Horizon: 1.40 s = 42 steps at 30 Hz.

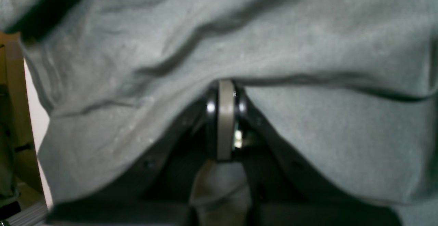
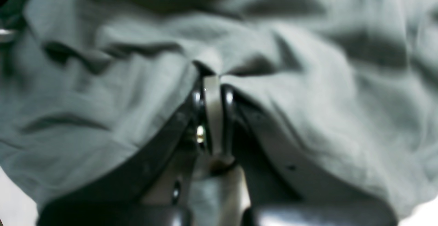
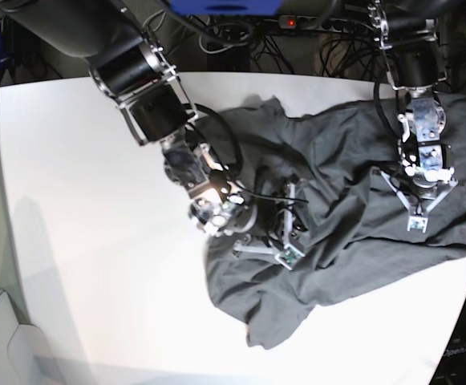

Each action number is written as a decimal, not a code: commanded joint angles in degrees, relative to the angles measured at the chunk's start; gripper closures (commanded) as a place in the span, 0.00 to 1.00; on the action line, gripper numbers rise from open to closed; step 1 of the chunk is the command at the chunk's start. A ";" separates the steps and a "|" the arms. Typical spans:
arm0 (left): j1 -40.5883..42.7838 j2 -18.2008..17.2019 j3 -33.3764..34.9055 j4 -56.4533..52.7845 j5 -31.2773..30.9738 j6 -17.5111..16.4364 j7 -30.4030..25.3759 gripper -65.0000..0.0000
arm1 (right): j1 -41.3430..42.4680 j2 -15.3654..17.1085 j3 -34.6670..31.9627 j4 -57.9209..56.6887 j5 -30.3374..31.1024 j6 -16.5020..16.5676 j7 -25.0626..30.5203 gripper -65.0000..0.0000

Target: Layout the t-shirt on the table in an organized manner, then fold the t-shirt properly

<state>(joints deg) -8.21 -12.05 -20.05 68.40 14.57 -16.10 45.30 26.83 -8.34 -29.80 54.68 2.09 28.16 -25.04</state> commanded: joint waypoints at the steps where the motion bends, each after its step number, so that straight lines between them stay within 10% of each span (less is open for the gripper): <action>1: 1.04 0.67 0.32 -1.02 -1.95 -2.23 3.98 0.99 | 1.87 -0.66 -1.45 2.34 0.95 0.01 1.43 1.00; 24: 2.10 0.67 0.32 -1.02 -1.95 -2.23 3.80 0.99 | 9.43 -0.66 -29.23 4.36 0.77 -0.07 -0.68 1.00; 42: 2.10 0.67 0.32 -1.02 -1.95 -2.23 3.71 0.99 | 7.50 -0.66 -23.78 4.45 0.86 -0.16 -0.50 1.00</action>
<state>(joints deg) -7.46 -12.08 -20.05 68.58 14.39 -16.03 44.03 32.67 -8.01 -54.00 57.95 2.42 28.40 -26.92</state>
